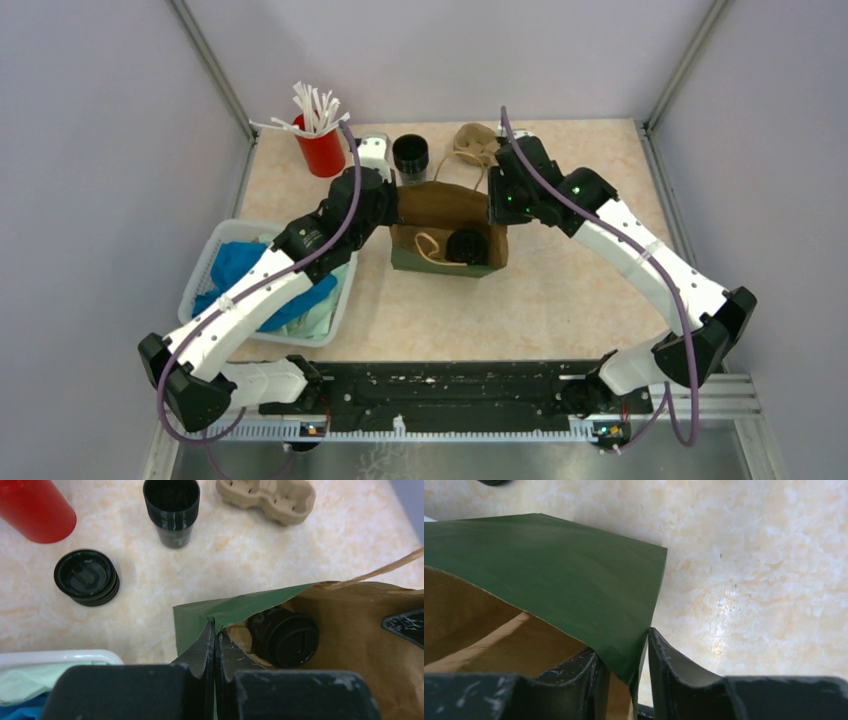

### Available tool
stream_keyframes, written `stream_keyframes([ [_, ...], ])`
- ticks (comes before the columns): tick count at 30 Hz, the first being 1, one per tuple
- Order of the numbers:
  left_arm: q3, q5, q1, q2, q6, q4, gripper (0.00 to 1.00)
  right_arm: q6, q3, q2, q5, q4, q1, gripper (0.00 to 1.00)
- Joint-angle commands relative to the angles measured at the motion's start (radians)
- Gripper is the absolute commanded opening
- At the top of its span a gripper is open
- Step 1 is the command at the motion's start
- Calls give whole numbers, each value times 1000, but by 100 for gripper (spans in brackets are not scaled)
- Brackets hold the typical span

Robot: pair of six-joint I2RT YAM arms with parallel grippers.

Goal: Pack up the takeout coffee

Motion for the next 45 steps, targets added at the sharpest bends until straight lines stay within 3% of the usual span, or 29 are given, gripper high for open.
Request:
stream_keyframes([
  [1, -47, -18, 2, -65, 60, 255, 0, -107, 68, 11, 47, 104, 2, 27],
  [7, -224, -21, 2, -131, 145, 548, 0, -242, 3, -4, 65, 299, 2, 15],
  [11, -384, -8, 2, -177, 200, 767, 0, -322, -149, -47, 65, 496, 1, 14],
  [14, -467, -17, 2, -190, 226, 833, 0, -344, -267, -100, 66, 624, 1, 12],
  [23, -565, 21, 2, -262, 152, 805, 0, -334, -438, -202, 66, 727, 2, 12],
  [35, -435, 37, 2, -282, 50, 560, 0, -222, -288, -174, 64, 506, 4, 13],
  [42, -563, 88, 2, -349, 64, 748, 0, -282, -417, -267, -24, 676, 25, 12],
  [45, -581, 88, 2, -338, 137, 791, 0, -470, -550, -324, 22, 881, 112, 12],
])
